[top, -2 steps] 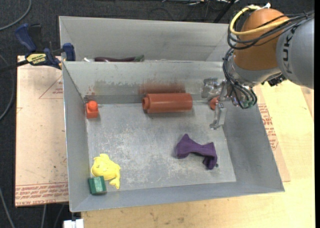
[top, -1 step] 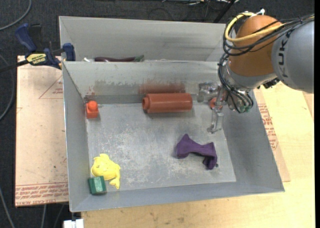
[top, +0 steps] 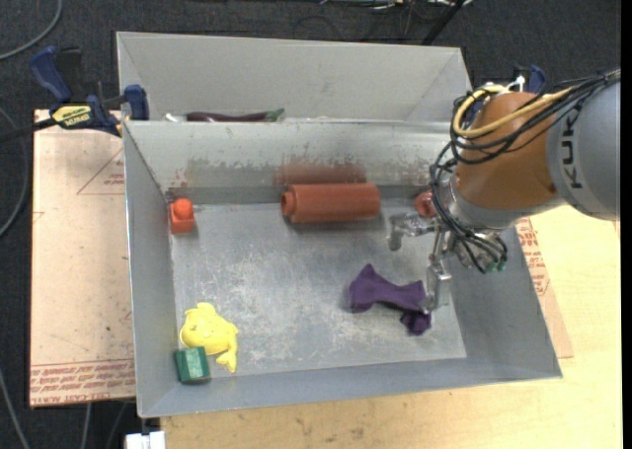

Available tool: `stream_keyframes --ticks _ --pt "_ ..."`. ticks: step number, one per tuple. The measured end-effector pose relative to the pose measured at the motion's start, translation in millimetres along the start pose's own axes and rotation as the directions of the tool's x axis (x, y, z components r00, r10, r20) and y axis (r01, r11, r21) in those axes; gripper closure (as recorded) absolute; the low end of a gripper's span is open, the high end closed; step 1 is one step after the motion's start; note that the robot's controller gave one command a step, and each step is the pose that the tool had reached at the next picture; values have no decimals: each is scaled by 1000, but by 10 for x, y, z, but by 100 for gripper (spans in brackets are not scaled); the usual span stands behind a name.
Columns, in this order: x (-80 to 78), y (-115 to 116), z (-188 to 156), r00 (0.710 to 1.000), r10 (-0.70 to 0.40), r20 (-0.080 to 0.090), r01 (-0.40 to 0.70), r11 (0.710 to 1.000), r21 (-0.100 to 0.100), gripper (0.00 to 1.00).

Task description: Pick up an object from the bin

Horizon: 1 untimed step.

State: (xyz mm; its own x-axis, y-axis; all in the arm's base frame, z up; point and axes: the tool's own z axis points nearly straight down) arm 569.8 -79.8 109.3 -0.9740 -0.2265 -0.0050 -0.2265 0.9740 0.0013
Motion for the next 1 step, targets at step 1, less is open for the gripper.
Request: stream_keyframes --ticks 1 --pt "103 245 229 1000 -7 -7 7 1000 3 0"
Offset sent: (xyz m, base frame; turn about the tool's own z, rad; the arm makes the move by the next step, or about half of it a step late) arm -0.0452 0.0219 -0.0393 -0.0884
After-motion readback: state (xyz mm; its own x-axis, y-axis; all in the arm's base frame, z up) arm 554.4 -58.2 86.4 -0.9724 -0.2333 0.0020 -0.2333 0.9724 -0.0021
